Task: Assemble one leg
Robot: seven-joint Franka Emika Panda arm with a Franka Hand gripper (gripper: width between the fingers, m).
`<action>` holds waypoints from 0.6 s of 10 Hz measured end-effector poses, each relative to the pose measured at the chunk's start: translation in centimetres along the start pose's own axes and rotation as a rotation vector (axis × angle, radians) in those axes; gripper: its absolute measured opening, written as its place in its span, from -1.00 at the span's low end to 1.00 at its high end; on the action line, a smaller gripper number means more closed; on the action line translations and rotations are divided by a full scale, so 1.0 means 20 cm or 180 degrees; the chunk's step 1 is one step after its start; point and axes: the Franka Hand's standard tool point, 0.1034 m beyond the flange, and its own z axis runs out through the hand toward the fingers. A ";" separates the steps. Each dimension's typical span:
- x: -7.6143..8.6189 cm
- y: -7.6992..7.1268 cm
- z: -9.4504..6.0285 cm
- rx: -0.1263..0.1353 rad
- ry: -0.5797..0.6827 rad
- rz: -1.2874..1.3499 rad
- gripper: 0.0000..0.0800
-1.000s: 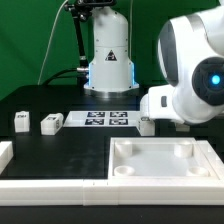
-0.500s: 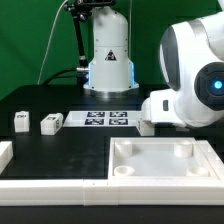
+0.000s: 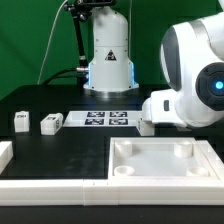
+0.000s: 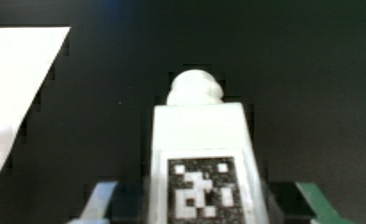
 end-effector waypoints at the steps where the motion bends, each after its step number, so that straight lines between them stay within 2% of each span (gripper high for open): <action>1: 0.00 0.00 0.00 0.0000 0.0000 0.0000 -0.28; 5: 0.00 0.00 0.00 0.0000 -0.0002 -0.0001 -0.28; 6: -0.06 0.01 -0.05 -0.0013 -0.0087 -0.0011 -0.28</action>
Offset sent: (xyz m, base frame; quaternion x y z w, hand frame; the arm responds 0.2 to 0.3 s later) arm 0.0000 0.0000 0.0000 0.0000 0.0000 0.0000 1.0000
